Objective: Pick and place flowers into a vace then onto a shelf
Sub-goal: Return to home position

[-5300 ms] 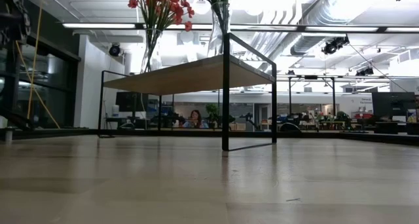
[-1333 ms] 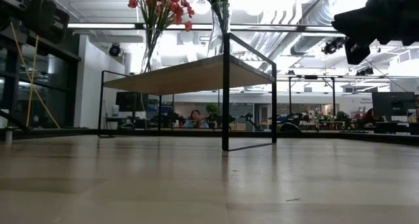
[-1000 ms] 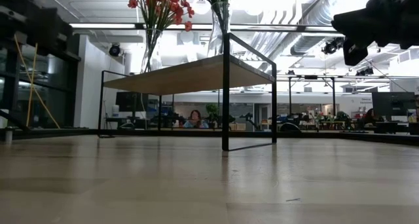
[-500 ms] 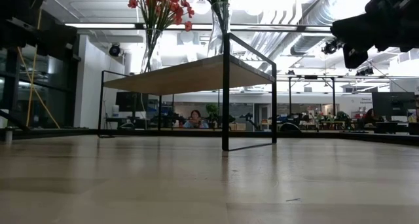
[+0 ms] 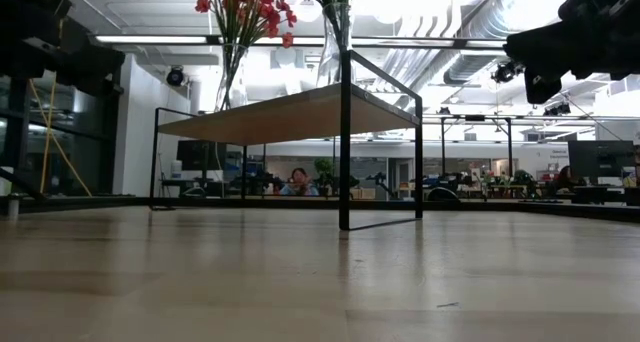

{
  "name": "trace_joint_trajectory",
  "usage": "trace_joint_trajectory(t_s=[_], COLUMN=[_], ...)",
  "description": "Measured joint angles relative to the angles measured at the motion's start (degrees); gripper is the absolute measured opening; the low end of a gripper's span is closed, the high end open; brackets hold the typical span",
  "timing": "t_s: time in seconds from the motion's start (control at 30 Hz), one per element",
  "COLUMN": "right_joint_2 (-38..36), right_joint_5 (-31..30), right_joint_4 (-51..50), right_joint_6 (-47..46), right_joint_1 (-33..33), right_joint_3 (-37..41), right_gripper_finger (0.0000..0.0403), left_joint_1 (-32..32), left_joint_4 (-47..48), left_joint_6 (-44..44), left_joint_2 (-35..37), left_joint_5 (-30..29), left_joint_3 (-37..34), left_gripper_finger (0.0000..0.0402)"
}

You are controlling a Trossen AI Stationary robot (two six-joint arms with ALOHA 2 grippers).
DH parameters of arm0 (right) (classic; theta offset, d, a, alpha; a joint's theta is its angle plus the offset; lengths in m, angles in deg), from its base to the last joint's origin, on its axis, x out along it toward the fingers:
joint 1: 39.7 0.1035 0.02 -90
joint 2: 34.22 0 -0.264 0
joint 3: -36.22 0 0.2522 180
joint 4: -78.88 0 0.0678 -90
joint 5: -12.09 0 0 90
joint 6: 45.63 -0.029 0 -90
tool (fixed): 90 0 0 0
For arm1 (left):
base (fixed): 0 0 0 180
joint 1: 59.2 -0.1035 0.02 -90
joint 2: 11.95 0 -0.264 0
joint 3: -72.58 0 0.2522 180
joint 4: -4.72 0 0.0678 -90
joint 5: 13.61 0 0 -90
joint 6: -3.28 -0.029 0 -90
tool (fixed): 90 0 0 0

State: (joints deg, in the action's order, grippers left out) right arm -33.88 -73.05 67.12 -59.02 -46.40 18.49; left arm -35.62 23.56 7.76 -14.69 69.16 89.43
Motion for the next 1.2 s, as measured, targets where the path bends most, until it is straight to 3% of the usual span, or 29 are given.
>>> trace_joint_trajectory(t_s=[0.2,0.4,0.67,0.93,1.2], right_joint_2=[0.02,0.04,0.31,0.33,0.33], right_joint_5=[-3.66,-7.97,-7.47,-8.27,-8.32], right_joint_4=[0.13,2.95,4.81,3.29,0.42], right_joint_6=[0.78,1.81,1.95,3.99,0.09], right_joint_1=[-0.02,-0.02,-0.02,-0.02,-0.02], right_joint_3=[0.00,3.47,3.39,3.41,3.43], right_gripper_finger=[0.0047,0.0050,0.0050,0.0047,0.0051], left_joint_1=[-0.01,0.00,0.00,0.02,0.07], left_joint_4=[-0.44,-0.44,-0.83,-0.79,-0.67], left_joint_6=[-0.22,-0.30,-0.52,-4.09,-4.08], left_joint_2=[0.00,-0.72,-1.27,-1.27,-1.27], left_joint_5=[-3.92,-4.22,-7.99,-7.88,-6.22], left_joint_3=[0.00,0.00,-0.02,-0.02,-0.02], left_gripper_finger=[0.0337,0.0337,0.0337,0.0337,0.0337])
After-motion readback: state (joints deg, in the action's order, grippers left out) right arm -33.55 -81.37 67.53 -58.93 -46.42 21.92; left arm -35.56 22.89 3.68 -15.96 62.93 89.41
